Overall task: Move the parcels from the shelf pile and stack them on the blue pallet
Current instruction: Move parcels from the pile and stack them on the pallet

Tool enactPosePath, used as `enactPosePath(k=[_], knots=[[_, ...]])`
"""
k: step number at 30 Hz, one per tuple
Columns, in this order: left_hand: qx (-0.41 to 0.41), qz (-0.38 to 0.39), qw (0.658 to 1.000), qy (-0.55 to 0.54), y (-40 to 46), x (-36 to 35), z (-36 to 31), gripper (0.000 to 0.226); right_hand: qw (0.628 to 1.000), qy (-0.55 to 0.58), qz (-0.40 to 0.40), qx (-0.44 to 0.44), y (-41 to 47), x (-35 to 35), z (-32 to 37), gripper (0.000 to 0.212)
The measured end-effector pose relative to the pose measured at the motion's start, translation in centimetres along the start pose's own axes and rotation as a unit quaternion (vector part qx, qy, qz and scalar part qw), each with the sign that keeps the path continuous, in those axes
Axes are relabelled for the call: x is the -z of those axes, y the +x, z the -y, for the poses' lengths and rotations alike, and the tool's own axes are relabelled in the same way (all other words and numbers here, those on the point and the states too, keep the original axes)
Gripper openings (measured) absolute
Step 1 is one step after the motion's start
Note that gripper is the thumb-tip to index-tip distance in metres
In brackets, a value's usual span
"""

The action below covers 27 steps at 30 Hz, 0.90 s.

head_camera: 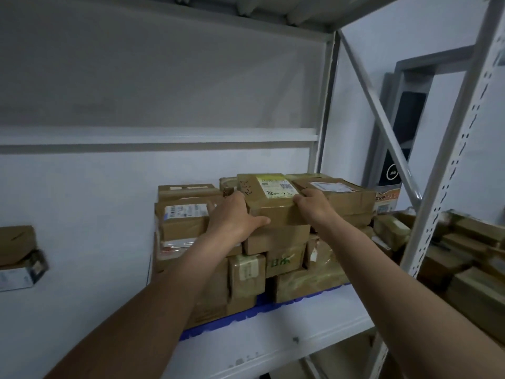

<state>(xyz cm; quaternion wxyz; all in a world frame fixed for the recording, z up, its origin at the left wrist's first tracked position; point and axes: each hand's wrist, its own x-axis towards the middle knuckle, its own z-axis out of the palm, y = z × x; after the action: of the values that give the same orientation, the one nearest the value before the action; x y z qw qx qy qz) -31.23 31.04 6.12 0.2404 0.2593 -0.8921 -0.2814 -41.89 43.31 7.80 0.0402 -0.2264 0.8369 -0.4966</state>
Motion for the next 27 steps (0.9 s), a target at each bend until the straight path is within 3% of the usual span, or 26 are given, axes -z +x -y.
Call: enactPosePath(k=[7, 16, 20, 23, 27], knots=[[0.027, -0.021, 0.991, 0.132, 1.9, -2.4, -1.9, 0.086, 0.999, -0.012, 0.040, 0.009, 3.9, 0.6, -2.1, 0.032], [0.028, -0.012, 0.978, 0.208, 3.8, -3.3, -1.8, 0.076, 0.998, -0.013, 0.062, 0.020, 6.0, 0.2, -2.9, 0.033], [0.014, -0.006, 0.980, 0.199, 4.9, -3.2, -2.1, 0.085, 0.998, -0.011, 0.042, 0.042, 5.4, 0.1, -2.8, 0.035], [0.019, 0.032, 0.986, 0.163, 5.6, -2.4, -2.1, 0.109, 0.997, -0.006, 0.035, 0.063, 3.8, -1.1, -2.5, 0.046], [0.047, 0.119, 0.972, 0.198, 7.2, -1.3, -1.9, 0.108, 0.994, -0.016, 0.047, 0.102, 1.9, -2.7, -2.3, 0.047]])
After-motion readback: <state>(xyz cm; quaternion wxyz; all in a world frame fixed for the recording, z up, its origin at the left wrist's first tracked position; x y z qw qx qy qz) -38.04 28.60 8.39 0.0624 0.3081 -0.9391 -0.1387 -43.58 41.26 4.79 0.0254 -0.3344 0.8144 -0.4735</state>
